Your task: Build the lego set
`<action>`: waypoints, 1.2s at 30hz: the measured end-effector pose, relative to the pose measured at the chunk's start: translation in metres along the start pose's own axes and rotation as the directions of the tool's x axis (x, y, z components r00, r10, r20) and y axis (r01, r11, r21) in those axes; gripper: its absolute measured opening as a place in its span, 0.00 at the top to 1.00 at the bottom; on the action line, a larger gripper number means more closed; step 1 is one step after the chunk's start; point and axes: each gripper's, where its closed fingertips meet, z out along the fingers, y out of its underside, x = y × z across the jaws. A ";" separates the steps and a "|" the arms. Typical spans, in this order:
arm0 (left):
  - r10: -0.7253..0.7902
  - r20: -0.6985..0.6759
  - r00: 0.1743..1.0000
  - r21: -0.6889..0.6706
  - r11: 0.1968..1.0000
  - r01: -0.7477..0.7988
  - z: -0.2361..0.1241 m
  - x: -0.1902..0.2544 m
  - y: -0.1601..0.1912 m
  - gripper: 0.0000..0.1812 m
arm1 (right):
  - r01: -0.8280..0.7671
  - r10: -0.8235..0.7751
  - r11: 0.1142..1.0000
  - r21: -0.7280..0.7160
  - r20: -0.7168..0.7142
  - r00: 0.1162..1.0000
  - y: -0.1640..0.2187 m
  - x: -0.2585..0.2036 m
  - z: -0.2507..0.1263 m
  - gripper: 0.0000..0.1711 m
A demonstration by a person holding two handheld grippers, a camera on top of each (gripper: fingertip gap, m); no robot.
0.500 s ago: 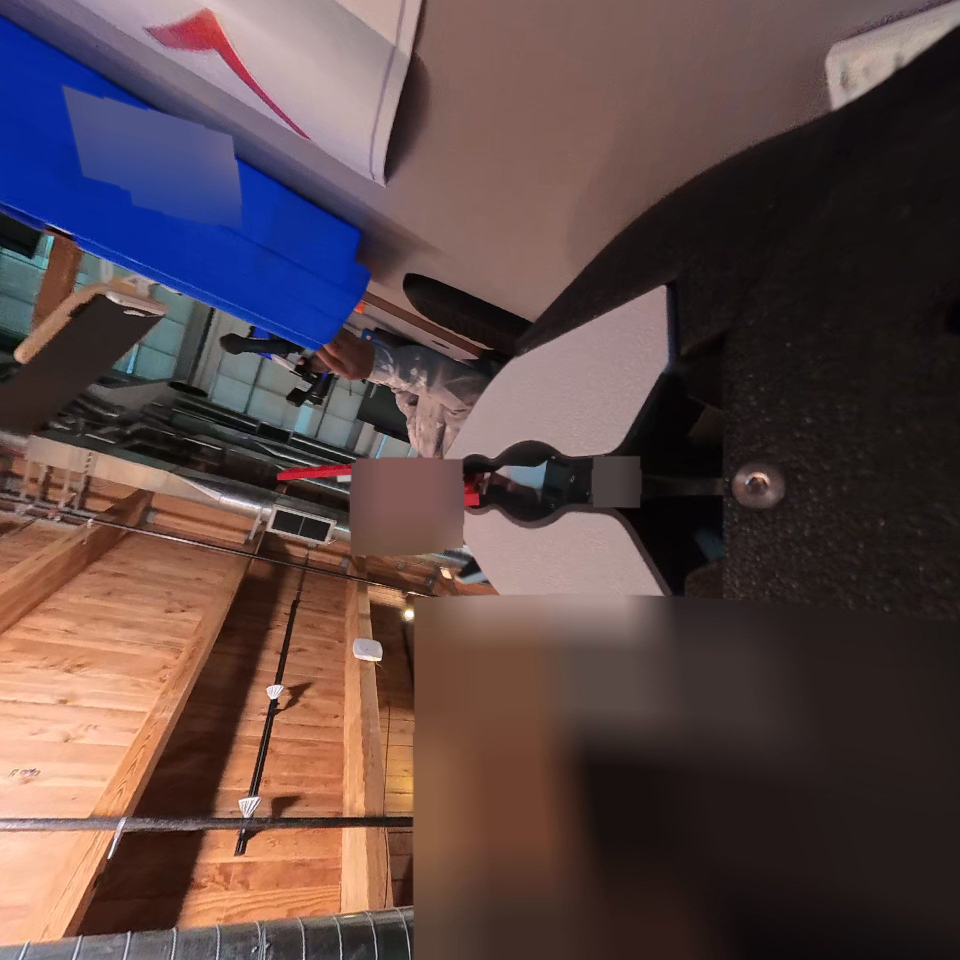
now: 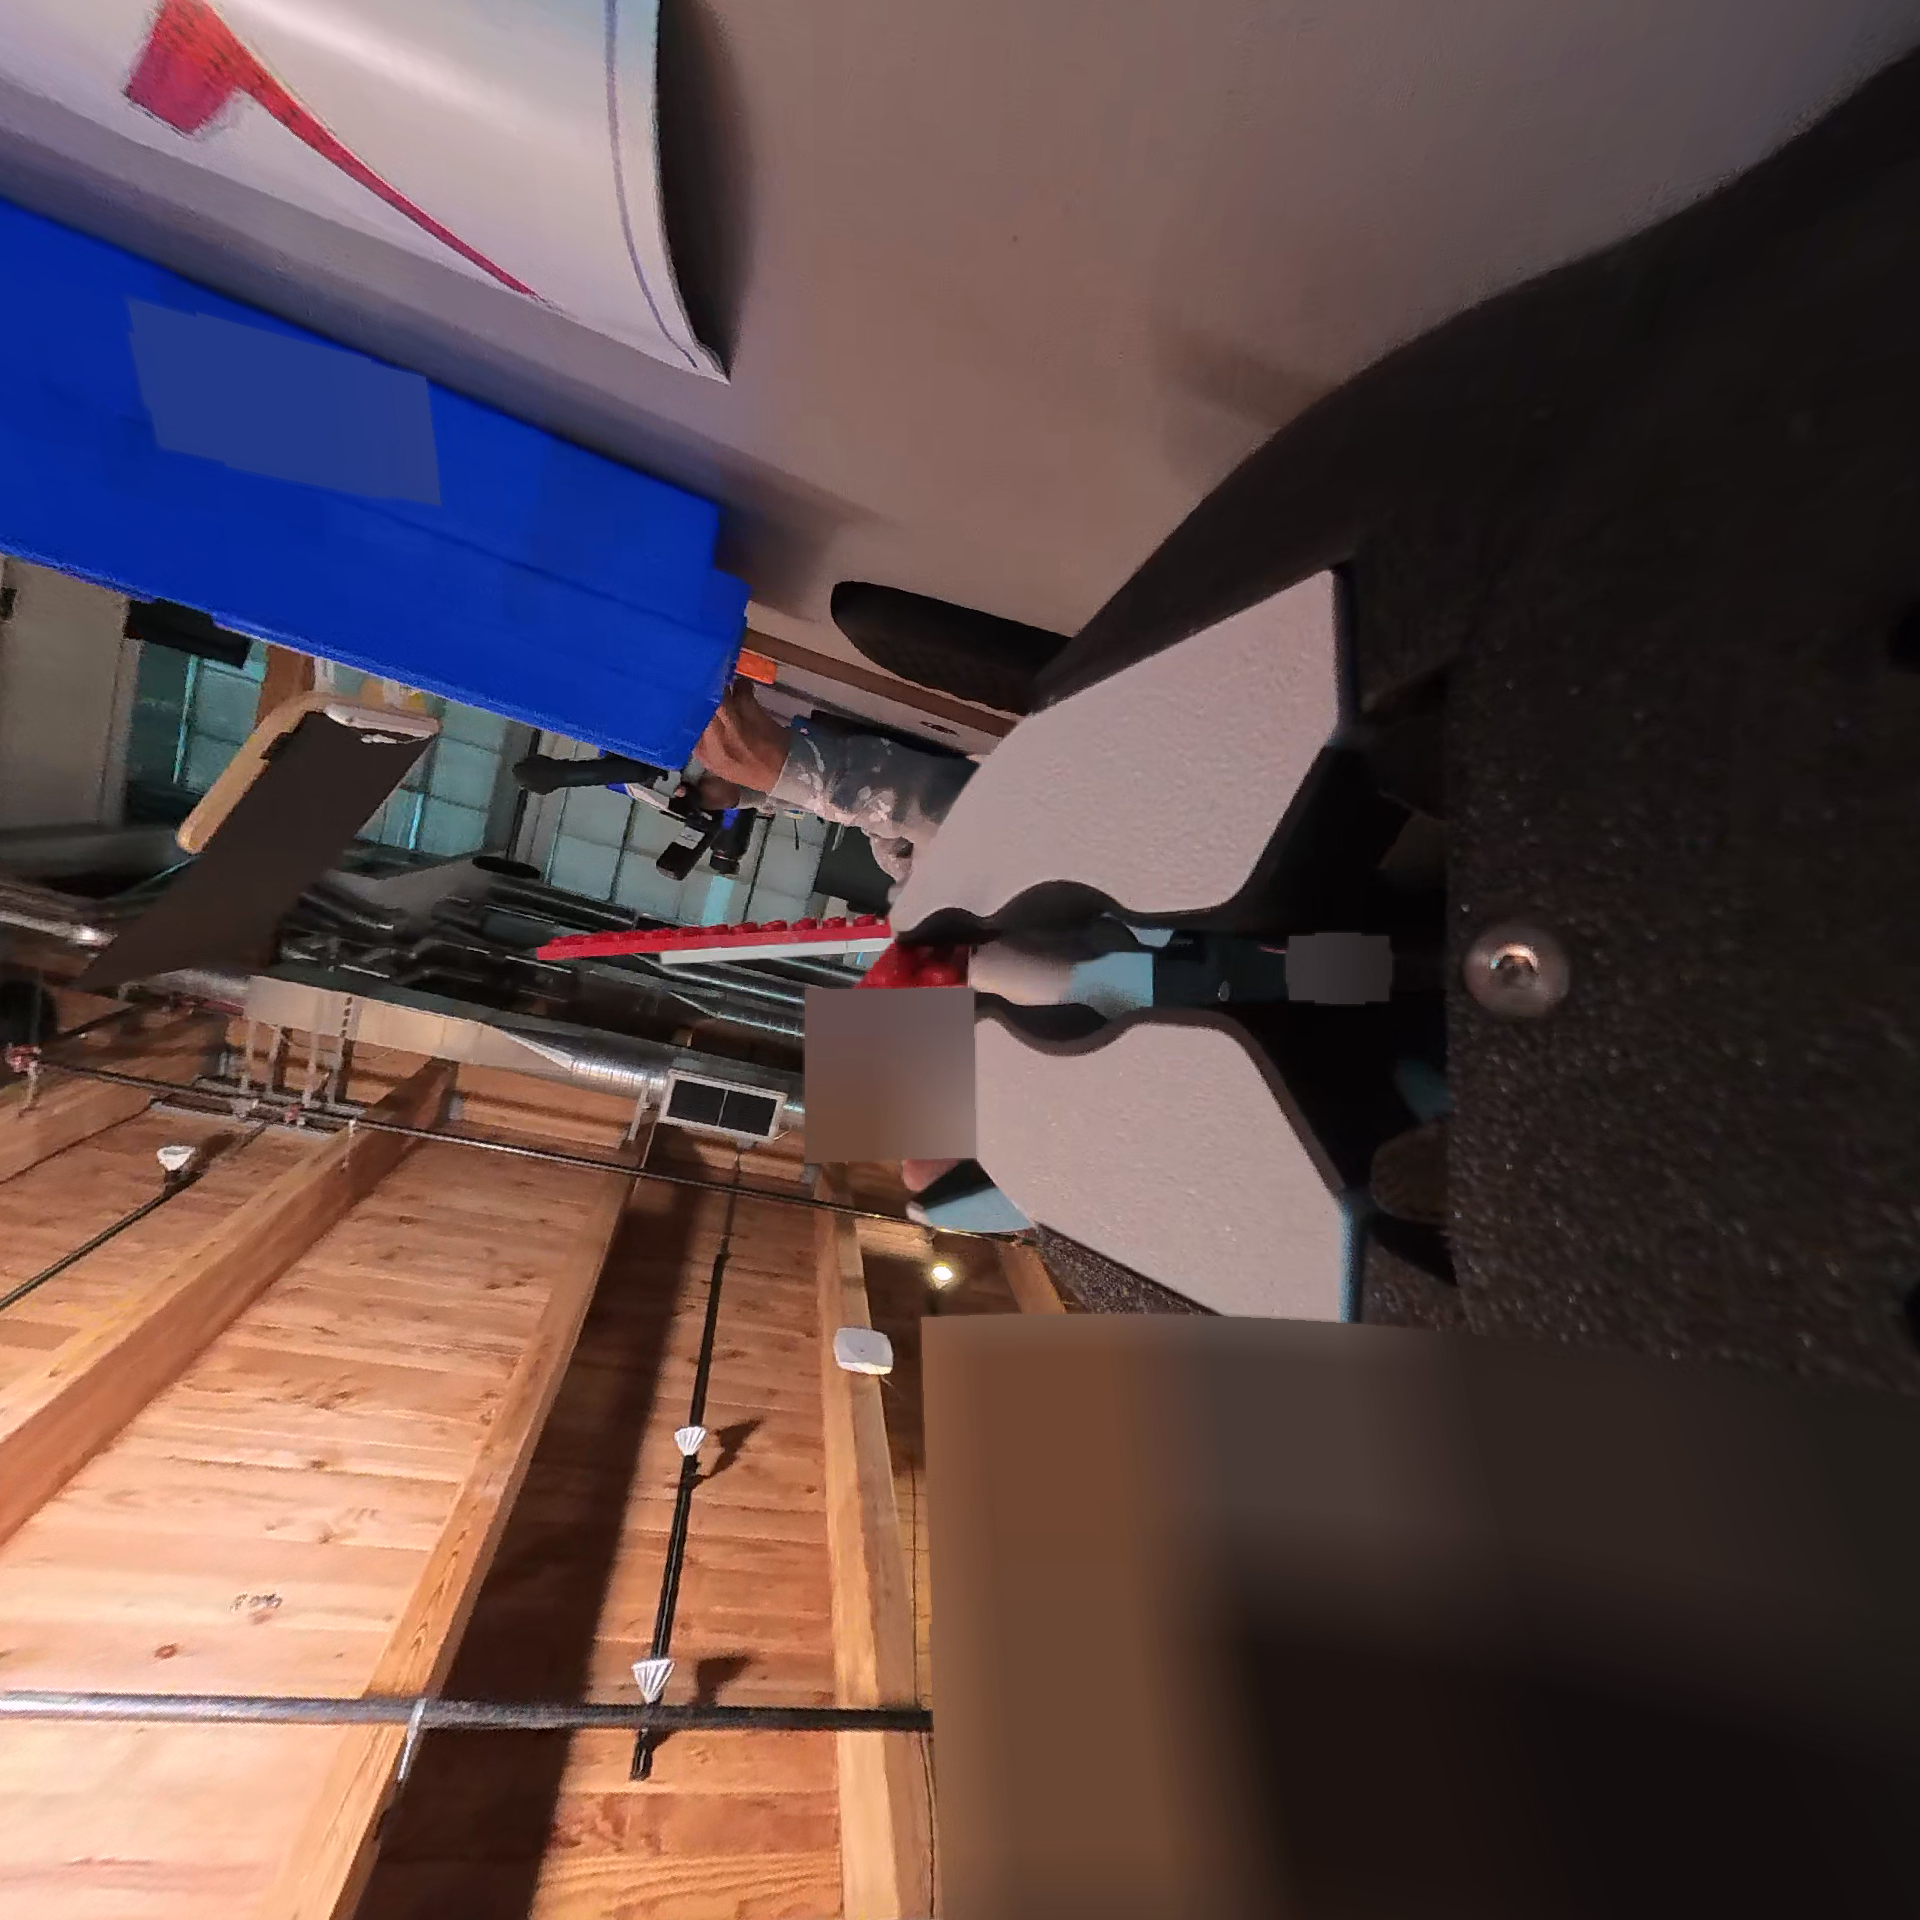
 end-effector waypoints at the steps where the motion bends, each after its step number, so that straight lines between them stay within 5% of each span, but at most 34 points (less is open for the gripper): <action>1: 0.000 -0.010 1.000 0.002 1.000 0.000 0.001 0.003 -0.001 0.69 | -0.009 0.009 1.000 -0.010 -0.001 1.000 0.003 0.002 0.002 0.95; 6: 0.020 -0.050 0.999 0.015 1.000 -0.019 0.003 0.012 -0.001 0.73 | -0.017 0.017 0.999 -0.047 -0.021 1.000 0.014 0.005 0.007 0.96; 9: 0.060 -0.084 0.995 0.031 0.998 -0.057 -0.001 0.022 -0.001 0.90 | 0.006 -0.009 0.997 -0.079 -0.033 0.999 0.017 0.004 0.008 0.96; 12: 0.051 -0.088 0.995 0.034 0.998 -0.048 -0.002 0.024 0.000 0.96 | 0.029 -0.032 0.995 -0.097 -0.026 0.999 0.015 0.004 0.005 0.94; 36: -0.016 -0.149 0.989 0.065 0.998 0.026 -0.002 0.036 -0.001 0.95 | 0.058 -0.078 0.950 -0.307 -0.053 0.996 0.025 0.014 0.000 0.97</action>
